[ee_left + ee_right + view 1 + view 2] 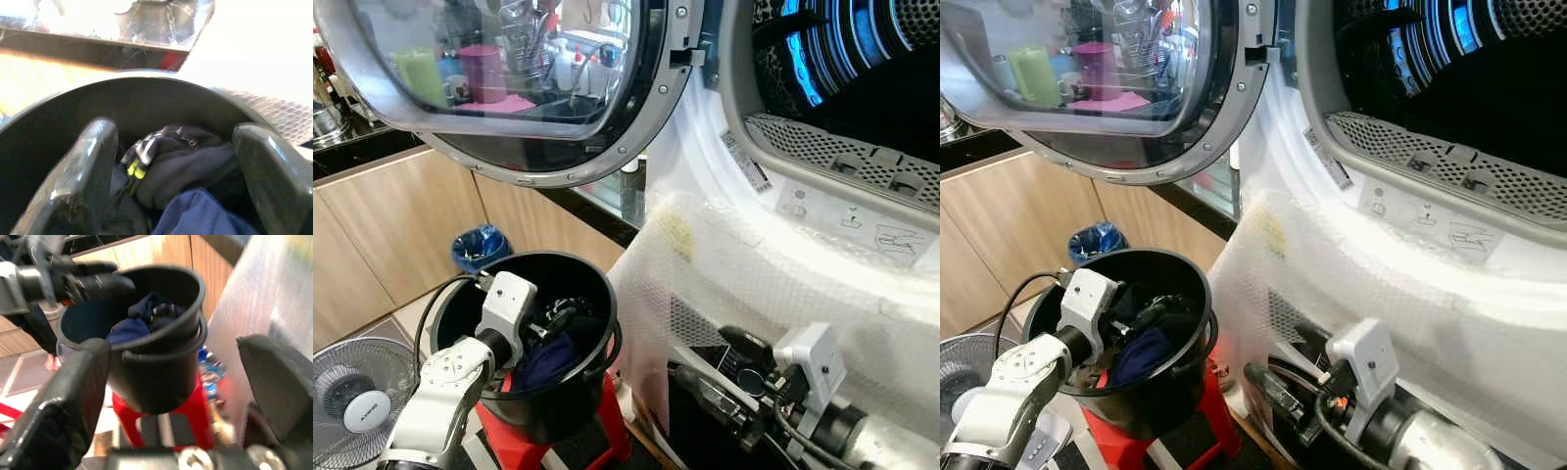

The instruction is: Clothes washing

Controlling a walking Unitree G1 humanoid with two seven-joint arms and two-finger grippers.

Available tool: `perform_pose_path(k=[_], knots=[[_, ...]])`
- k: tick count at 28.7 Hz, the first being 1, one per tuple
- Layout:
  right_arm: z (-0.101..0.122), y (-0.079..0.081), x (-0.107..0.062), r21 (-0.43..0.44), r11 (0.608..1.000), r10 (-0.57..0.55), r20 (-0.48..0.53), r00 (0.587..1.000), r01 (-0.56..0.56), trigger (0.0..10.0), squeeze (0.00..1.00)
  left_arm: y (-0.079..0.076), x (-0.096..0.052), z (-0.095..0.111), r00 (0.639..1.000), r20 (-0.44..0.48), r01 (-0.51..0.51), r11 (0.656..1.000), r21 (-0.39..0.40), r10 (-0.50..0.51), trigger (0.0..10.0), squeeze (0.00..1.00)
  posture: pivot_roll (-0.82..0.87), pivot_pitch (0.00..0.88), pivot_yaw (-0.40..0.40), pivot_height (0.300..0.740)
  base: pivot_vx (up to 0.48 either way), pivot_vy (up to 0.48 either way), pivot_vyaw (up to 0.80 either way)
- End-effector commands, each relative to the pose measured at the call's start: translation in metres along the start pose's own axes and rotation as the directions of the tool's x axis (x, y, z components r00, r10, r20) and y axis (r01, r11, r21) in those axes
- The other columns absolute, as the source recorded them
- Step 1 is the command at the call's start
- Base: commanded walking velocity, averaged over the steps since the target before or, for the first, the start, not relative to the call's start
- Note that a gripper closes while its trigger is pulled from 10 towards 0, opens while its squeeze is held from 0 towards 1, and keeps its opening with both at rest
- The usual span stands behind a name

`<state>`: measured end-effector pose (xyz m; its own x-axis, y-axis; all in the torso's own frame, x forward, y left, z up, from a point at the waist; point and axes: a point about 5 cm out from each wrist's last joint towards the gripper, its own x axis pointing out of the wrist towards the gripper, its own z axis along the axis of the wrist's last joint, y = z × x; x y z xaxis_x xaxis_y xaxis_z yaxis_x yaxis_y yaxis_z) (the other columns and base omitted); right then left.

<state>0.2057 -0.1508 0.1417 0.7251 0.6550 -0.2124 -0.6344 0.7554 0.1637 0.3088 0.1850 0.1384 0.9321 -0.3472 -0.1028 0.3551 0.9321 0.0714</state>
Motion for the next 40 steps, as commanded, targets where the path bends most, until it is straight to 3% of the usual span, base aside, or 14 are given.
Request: perform_pose_path(k=[1,2,4,7,11,12,13,14,19,26,29,36,37,40], knots=[[-0.028,-0.009,0.003,0.034,0.997,-0.060,-0.066,0.996,0.063,10.0,1.00,0.005,0.001,0.005,0.999,0.007,-0.031,0.999,-0.038,0.031,10.0,0.00,0.15,0.114,0.000,0.740,0.000,0.000,0.00],[-0.044,-0.012,0.006,0.060,0.993,-0.092,-0.096,0.991,0.098,10.0,1.00,0.005,0.001,0.005,1.000,0.001,-0.031,0.998,-0.055,0.031,10.0,0.00,0.15,0.115,0.000,0.740,0.000,0.000,0.00],[-0.089,-0.023,0.009,0.055,0.974,-0.201,-0.224,0.954,0.218,10.0,0.00,0.004,0.000,0.003,1.000,-0.013,-0.025,0.996,-0.083,0.024,10.0,0.00,0.15,0.116,0.002,0.740,0.000,0.000,0.00],[-0.116,-0.031,0.010,0.068,0.945,-0.290,-0.287,0.913,0.321,10.0,0.00,0.004,-0.001,0.002,0.999,-0.021,-0.035,0.994,-0.101,0.033,10.0,0.00,0.15,0.115,0.004,0.740,0.000,0.000,0.00],[-0.166,-0.050,0.005,0.062,0.812,-0.515,-0.392,0.763,0.580,10.0,0.00,0.005,-0.002,-0.006,0.997,-0.057,-0.064,0.986,-0.152,0.056,10.0,0.00,0.16,0.113,0.005,0.740,0.000,0.000,0.00],[-0.182,-0.052,0.001,0.035,0.771,-0.559,-0.440,0.703,0.635,10.0,0.00,0.004,-0.001,-0.009,0.996,-0.065,-0.068,0.978,-0.196,0.056,10.0,0.72,0.15,0.114,0.003,0.740,0.000,0.000,0.00],[-0.199,-0.050,-0.004,0.022,0.745,-0.572,-0.494,0.655,0.666,10.0,0.00,0.003,-0.001,-0.013,0.994,-0.087,-0.084,0.971,-0.225,0.066,10.0,0.93,0.15,0.111,0.004,0.740,0.000,0.000,0.00],[-0.203,-0.049,-0.006,0.011,0.743,-0.573,-0.506,0.645,0.669,10.0,0.00,0.003,-0.001,-0.014,0.993,-0.097,-0.089,0.970,-0.228,0.069,10.0,1.00,0.16,0.111,0.003,0.740,0.000,0.000,0.00],[-0.227,-0.039,-0.015,0.046,0.684,-0.571,-0.587,0.574,0.728,10.0,0.00,-0.006,-0.001,-0.021,0.988,-0.150,-0.058,0.974,-0.217,0.025,10.0,1.00,0.16,0.113,0.001,0.740,0.000,0.000,0.00],[-0.237,-0.031,-0.012,0.050,0.666,-0.574,-0.603,0.554,0.744,10.0,0.00,-0.006,-0.004,-0.038,0.959,-0.280,-0.101,0.972,-0.213,0.039,10.0,1.00,0.16,0.121,0.003,0.740,0.000,0.000,0.00],[-0.240,-0.029,-0.011,0.048,0.661,-0.575,-0.608,0.547,0.749,10.0,0.00,-0.009,-0.003,-0.052,0.939,-0.343,-0.146,0.945,-0.294,0.038,10.0,1.00,0.15,0.122,0.002,0.740,0.000,0.000,0.00],[-0.242,-0.029,-0.011,0.055,0.659,-0.576,-0.604,0.551,0.750,10.0,0.00,-0.009,-0.008,-0.067,0.888,-0.451,-0.224,0.940,-0.258,0.088,10.0,1.00,0.14,0.118,0.003,0.740,0.000,0.000,0.00],[-0.241,-0.029,-0.011,0.053,0.660,-0.577,-0.602,0.551,0.749,10.0,0.00,-0.009,-0.007,-0.069,0.887,-0.453,-0.222,0.940,-0.259,0.085,10.0,0.00,0.14,0.118,0.003,0.740,0.000,0.000,0.00],[-0.239,-0.032,-0.010,0.039,0.665,-0.587,-0.590,0.554,0.746,10.0,0.00,-0.014,-0.003,-0.074,0.884,-0.462,-0.231,0.929,-0.288,0.076,10.0,0.00,0.14,0.110,-0.004,0.740,0.000,0.000,0.00]])
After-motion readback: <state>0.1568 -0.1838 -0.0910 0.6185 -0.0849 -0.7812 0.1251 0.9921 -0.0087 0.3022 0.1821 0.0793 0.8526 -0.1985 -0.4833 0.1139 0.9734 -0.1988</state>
